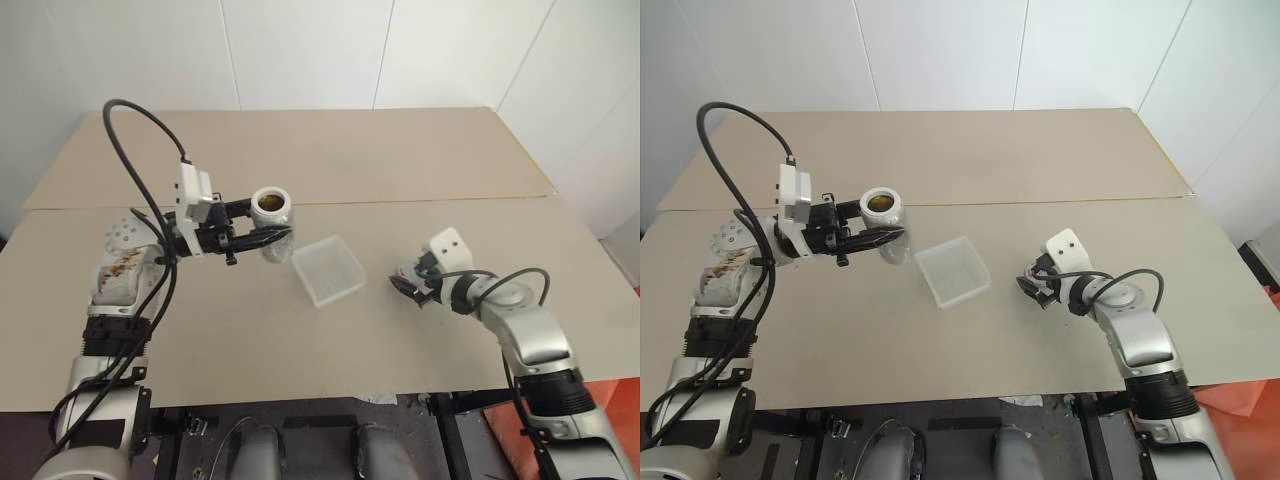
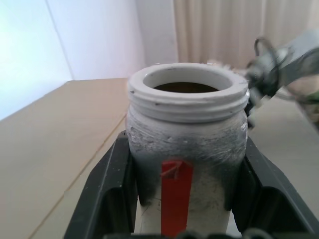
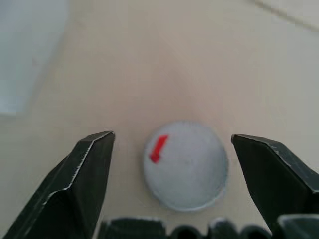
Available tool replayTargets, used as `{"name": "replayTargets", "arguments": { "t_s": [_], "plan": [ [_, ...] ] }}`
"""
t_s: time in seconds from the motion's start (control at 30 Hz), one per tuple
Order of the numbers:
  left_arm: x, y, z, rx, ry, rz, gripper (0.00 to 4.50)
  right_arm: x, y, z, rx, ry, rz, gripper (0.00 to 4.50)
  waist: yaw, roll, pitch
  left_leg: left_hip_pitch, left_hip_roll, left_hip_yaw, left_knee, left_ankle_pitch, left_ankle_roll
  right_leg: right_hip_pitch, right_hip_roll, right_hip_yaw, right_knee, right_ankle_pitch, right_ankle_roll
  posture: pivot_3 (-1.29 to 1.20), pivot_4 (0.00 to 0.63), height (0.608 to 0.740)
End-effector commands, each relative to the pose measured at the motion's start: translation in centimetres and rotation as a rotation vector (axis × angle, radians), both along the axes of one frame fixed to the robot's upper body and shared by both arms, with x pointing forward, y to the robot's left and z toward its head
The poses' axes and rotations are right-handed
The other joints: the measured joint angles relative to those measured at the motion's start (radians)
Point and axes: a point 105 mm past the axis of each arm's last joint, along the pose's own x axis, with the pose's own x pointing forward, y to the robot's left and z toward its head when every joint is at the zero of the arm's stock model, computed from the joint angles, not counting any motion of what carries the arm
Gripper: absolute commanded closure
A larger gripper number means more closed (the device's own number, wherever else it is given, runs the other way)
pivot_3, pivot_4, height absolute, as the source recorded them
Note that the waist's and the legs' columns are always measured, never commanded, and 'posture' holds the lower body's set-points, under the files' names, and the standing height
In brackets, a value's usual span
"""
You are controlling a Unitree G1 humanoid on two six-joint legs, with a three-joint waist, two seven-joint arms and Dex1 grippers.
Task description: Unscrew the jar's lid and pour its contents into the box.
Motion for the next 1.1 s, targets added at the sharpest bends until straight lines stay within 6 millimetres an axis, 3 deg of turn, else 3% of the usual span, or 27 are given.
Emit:
{"name": "replayTargets", "arguments": {
  "t_s": [0.03,0.13,0.27,0.37,0.47,0.7,0.83,1.1],
  "plan": [
    [1.2,-0.7,1.3,0.184,-0.289,0.11,2.49,-2.3,1.7,5.6,0.067,-0.069,0.164,0.02,0.005,0.0,0.0,0.0,0.0,0.0,0.0,0.0,0.0,0.0,0.0,0.0,0.0,0.0,0.0,0.0,0.15,0.74],
    [2.3,-1.7,2.1,0.246,-0.449,0.164,2.49,-3.7,3.3,7.4,0.132,-0.021,0.276,0.02,0.007,0.0,0.0,0.001,0.0,0.0,0.0,0.0,0.0,0.001,0.0,-0.001,0.0,0.0,0.0,0.0,0.15,0.74],
    [3.6,-4.0,3.0,0.518,-0.927,0.188,2.49,-4.6,5.2,8.1,0.12,0.077,0.409,0.02,0.011,0.0,0.0,0.0,-0.001,-0.001,0.0,0.0,0.0,0.002,-0.001,-0.001,-0.002,0.0,0.0,0.0,0.15,0.74],
    [4.1,-5.3,3.4,0.753,-1.32,0.106,2.49,-4.6,5.4,8.2,0.1,0.107,0.437,0.02,0.018,-0.001,0.0,-0.001,-0.002,-0.001,0.0,0.0,0.0,0.001,-0.002,-0.001,-0.002,0.0,0.0,0.0,0.15,0.74],
    [4.5,-6.3,2.9,0.868,-1.559,-0.033,2.49,-4.6,5.4,8.5,0.088,0.112,0.452,0.02,0.023,-0.001,0.0,-0.002,-0.003,0.0,0.0,0.0,0.0,0.0,-0.003,-0.001,-0.002,0.001,0.001,0.0,0.15,0.74],
    [5.8,-9.4,0.4,0.989,-1.878,-0.251,2.49,-4.5,5.3,9.1,0.094,0.103,0.459,0.02,0.029,-0.001,0.0,-0.003,-0.004,0.0,0.0,0.0,0.0,-0.001,-0.004,-0.001,-0.002,0.0,0.003,0.0,0.15,0.74],
    [5.2,-11.1,-1.5,0.977,-1.922,-0.325,2.49,-4.5,5.4,9.6,0.11,0.091,0.452,0.02,0.029,-0.001,0.0,-0.008,-0.004,0.0,0.001,0.0,0.0,-0.006,-0.004,-0.001,0.003,0.001,0.003,0.0,0.15,0.74],
    [5.9,-11.0,-1.1,1.003,-1.961,-0.27,2.49,-4.9,5.6,10.3,0.13,0.049,0.452,0.02,0.027,-0.001,0.0,-0.013,-0.004,0.0,0.001,0.0,0.0,-0.013,-0.004,0.0,0.005,0.001,0.003,0.0,0.15,0.74]
  ]
}}
